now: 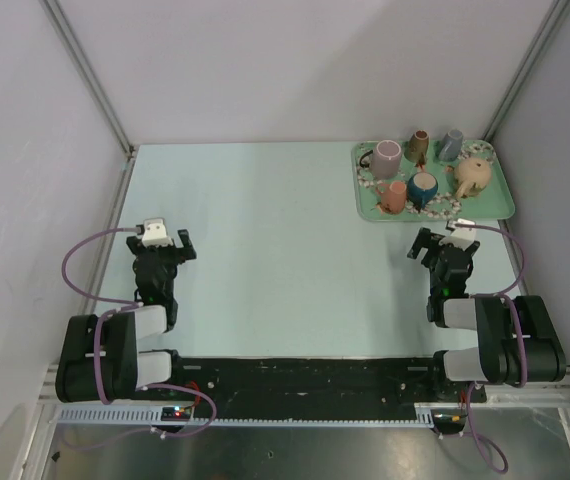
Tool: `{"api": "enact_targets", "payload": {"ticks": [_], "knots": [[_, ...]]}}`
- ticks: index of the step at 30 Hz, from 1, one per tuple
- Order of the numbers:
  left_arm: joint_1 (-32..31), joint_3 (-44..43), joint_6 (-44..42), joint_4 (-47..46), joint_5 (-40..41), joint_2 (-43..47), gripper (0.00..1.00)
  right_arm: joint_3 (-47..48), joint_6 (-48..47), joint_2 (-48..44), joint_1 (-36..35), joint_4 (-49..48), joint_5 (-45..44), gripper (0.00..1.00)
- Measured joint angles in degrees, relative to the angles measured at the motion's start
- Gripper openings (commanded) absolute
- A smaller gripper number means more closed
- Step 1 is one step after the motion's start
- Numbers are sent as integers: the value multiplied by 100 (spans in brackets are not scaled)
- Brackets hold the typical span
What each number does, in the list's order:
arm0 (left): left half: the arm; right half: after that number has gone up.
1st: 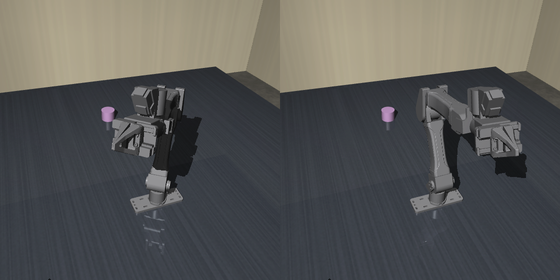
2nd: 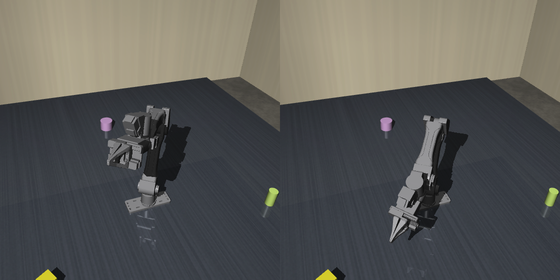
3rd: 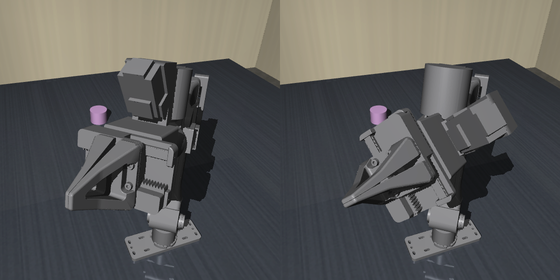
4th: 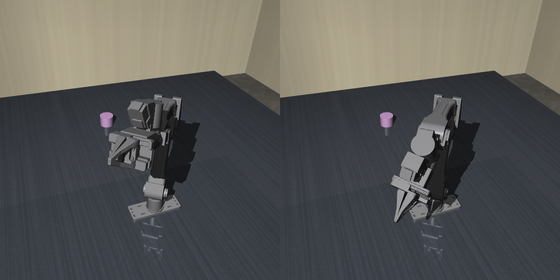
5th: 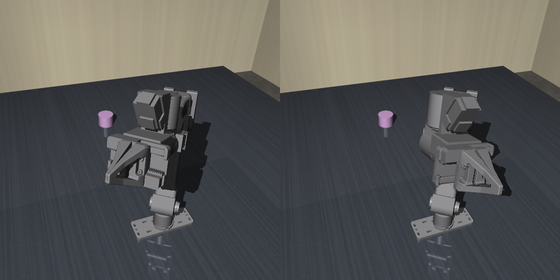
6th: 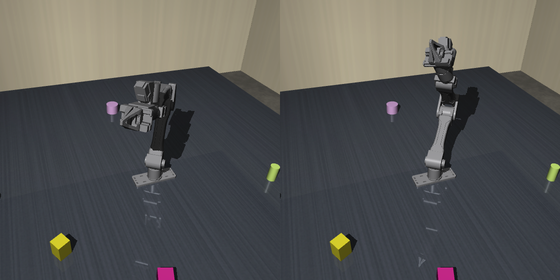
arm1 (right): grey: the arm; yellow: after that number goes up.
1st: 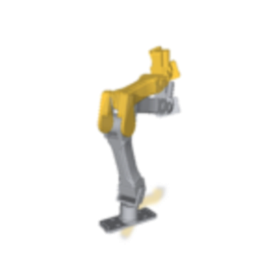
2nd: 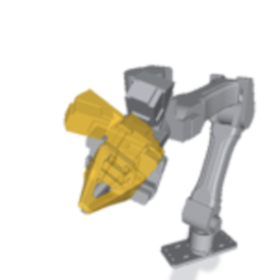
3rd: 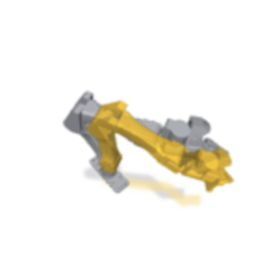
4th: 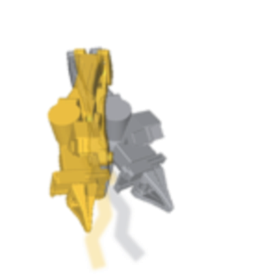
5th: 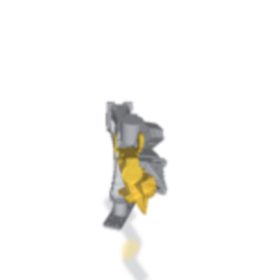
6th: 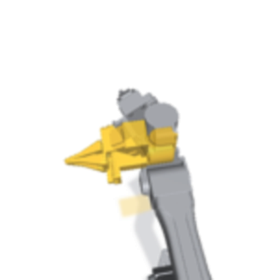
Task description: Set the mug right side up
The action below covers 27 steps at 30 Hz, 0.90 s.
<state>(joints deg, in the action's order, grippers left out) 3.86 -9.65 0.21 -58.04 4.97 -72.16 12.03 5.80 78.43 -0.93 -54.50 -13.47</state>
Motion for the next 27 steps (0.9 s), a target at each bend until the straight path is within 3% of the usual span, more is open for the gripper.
{"api": "enact_targets", "payload": {"ticks": [8,12,15,19,27], "knots": [[2,0,2,-15,2,0,98,74,44,-358,0,339,-31,100],[2,0,2,-26,2,0,98,874,380,-984,391,1812,214,100],[2,0,4,-61,2,0,98,2070,833,-1047,1163,3220,793,100],[2,0,4,-74,2,0,98,3499,1121,-590,1775,4699,1268,100],[2,-13,4,-79,7,0,98,5720,1156,1237,1845,6909,1342,88]]}}
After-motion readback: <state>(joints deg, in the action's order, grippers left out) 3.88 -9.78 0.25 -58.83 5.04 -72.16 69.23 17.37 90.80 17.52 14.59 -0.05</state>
